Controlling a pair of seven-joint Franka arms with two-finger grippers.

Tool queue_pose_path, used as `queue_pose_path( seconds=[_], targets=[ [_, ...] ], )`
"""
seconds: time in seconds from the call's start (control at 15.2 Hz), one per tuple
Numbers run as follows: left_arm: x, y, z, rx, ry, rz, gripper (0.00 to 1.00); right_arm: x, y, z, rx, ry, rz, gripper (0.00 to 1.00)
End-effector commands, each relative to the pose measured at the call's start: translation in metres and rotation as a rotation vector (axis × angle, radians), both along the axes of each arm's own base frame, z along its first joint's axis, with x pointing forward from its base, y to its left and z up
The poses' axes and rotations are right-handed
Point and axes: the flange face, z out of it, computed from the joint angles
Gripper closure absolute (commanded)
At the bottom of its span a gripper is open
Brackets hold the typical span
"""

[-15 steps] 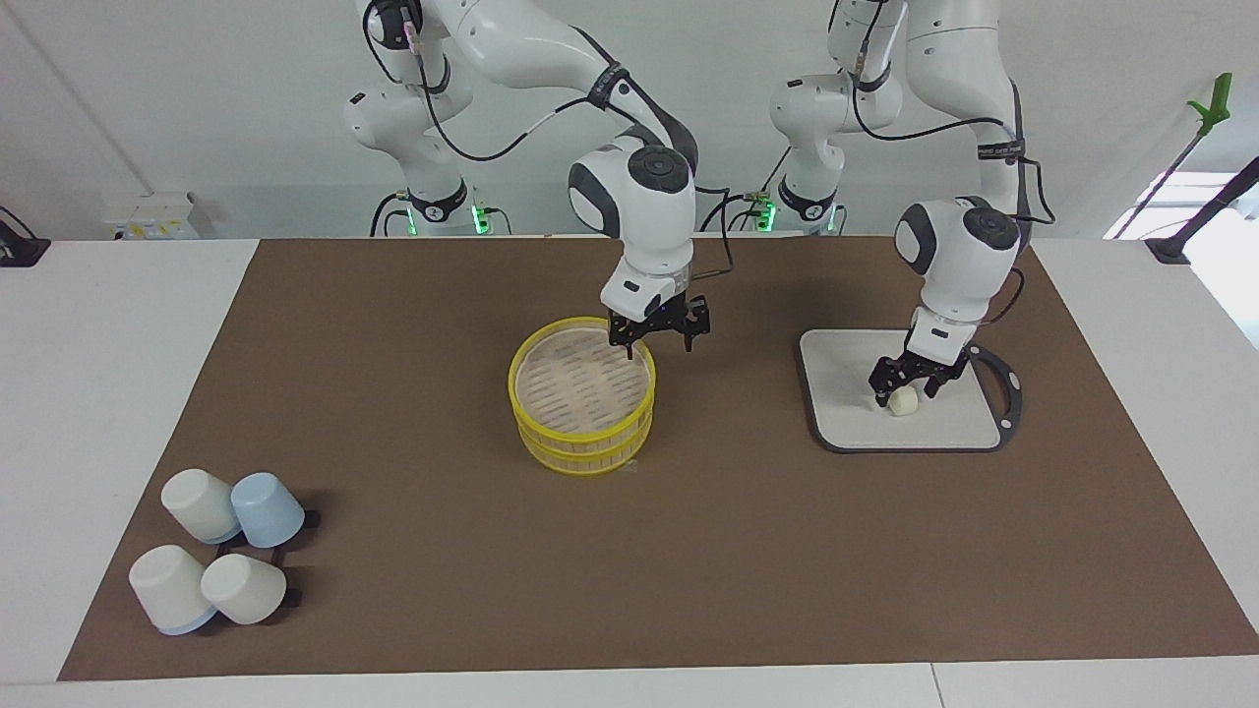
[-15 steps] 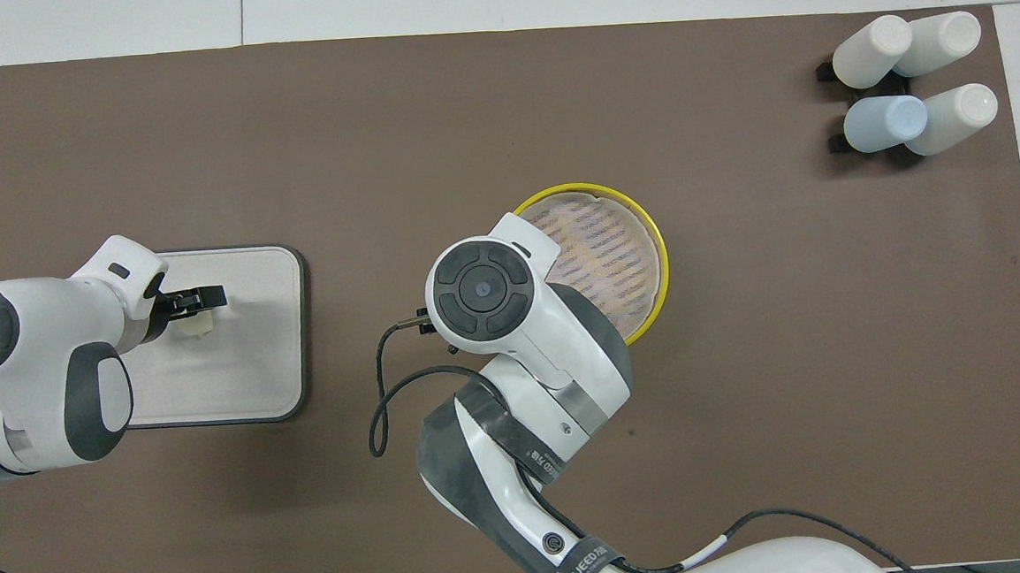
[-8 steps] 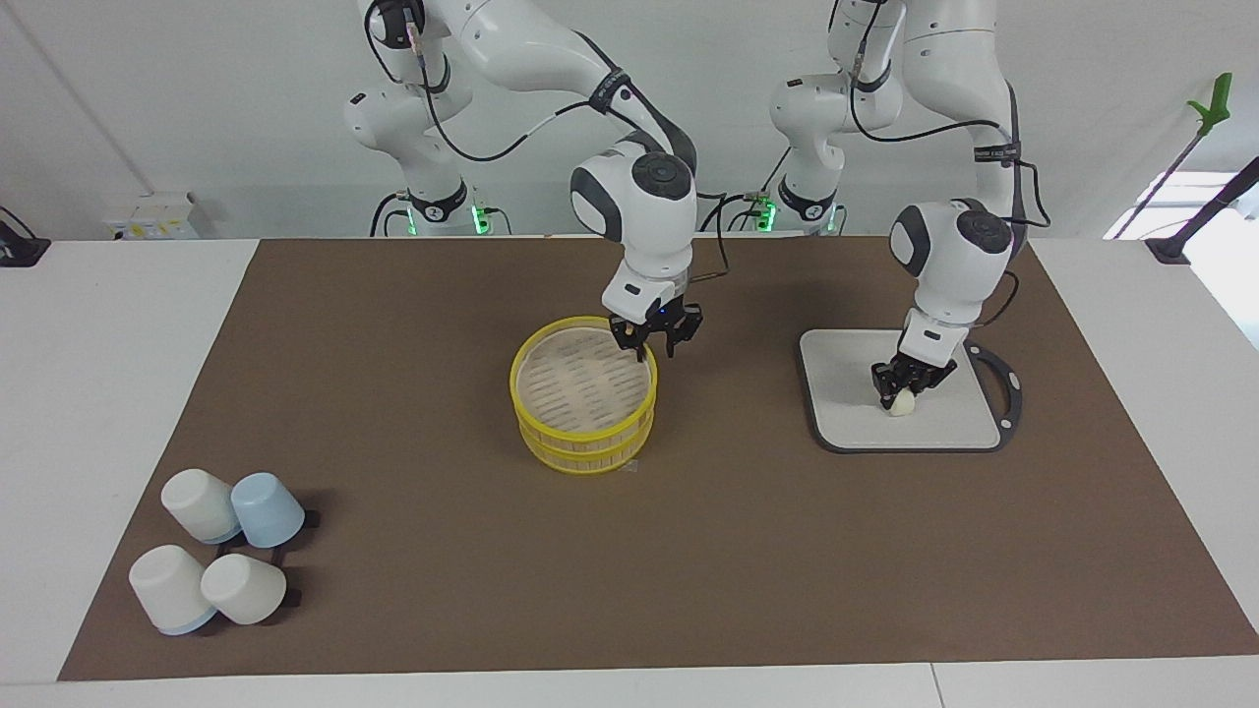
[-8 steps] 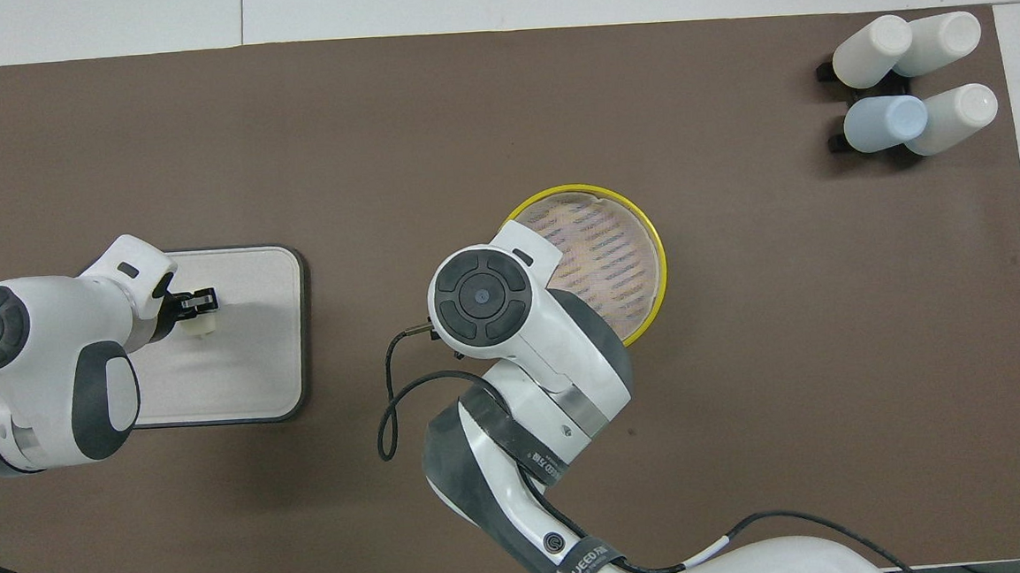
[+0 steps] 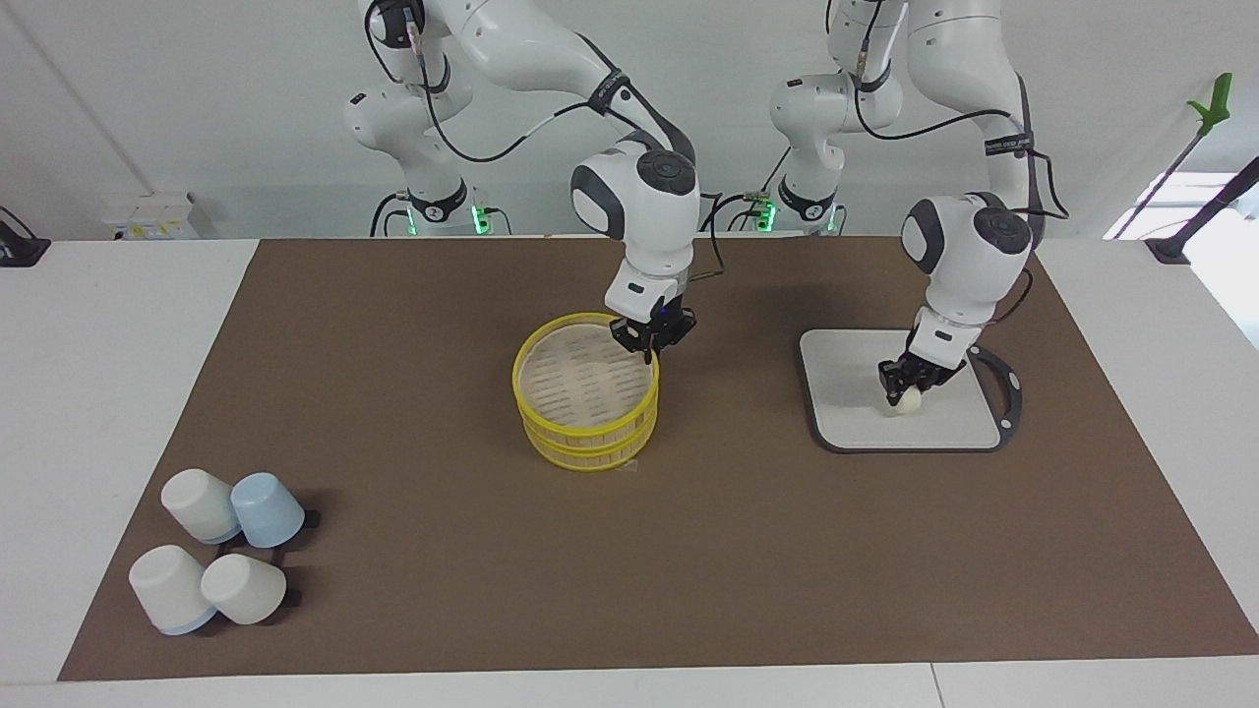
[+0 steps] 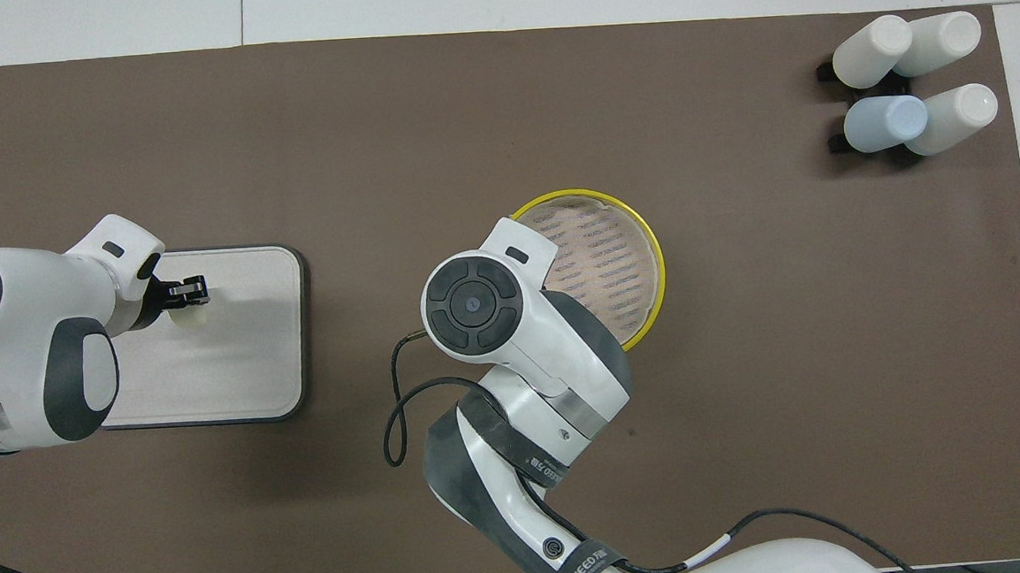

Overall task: Place bun in steamer
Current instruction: 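Lift the lid aside with the right gripper while the left gripper carries the bun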

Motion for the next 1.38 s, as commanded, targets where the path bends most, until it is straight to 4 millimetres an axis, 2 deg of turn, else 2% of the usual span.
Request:
queue_pose_path(
  seconds=[0.0,0.13,0.26,0.33,0.59,0.72,0.79,0.92,0.99,1.05,1.19,1.25,1.32],
  targets=[
    [0.008,-0.015,0.028,-0.015,0.024,0.035,0.66,0.005,-0.018,0.036,-0.057,0.037,-0.004,1.0],
    [0.016,-0.042,0.05,-0.021,0.034,0.053,0.66,0.017,-0.042,0.063,-0.085,0.064,0.033,1.0],
    [0.022,-0.068,0.078,-0.023,0.06,0.078,0.66,0.029,-0.078,0.088,-0.088,0.081,0.059,1.0],
    [0.024,-0.088,0.094,-0.026,0.063,0.094,0.66,0.032,-0.096,0.099,-0.092,0.096,0.071,1.0],
    [0.023,-0.196,0.133,-0.057,0.034,0.168,0.66,0.042,-0.181,0.143,-0.083,0.141,0.11,1.0],
    [0.019,-0.247,0.149,-0.094,0.009,0.162,0.66,0.043,-0.24,0.165,-0.072,0.177,0.13,1.0],
    [0.014,-0.274,0.15,-0.115,0.012,0.159,0.66,0.044,-0.27,0.174,-0.06,0.193,0.151,1.0],
    [-0.002,-0.332,0.137,-0.119,0.018,0.138,0.66,0.04,-0.322,0.187,-0.044,0.214,0.156,1.0],
    [-0.008,-0.356,0.132,-0.137,0.0,0.137,0.66,0.037,-0.347,0.189,-0.036,0.226,0.168,1.0],
    [-0.013,-0.371,0.134,-0.164,-0.03,0.123,0.66,0.035,-0.366,0.186,-0.028,0.238,0.18,1.0],
    [-0.027,-0.403,0.114,-0.169,-0.038,0.078,0.66,0.029,-0.383,0.177,-0.022,0.258,0.17,1.0],
    [-0.042,-0.432,0.087,-0.142,-0.015,0.05,0.66,0.026,-0.388,0.173,-0.02,0.261,0.163,1.0],
    [-0.047,-0.457,0.065,-0.116,-0.029,0.059,0.66,0.024,-0.394,0.168,-0.018,0.255,0.155,1.0]
  ],
)
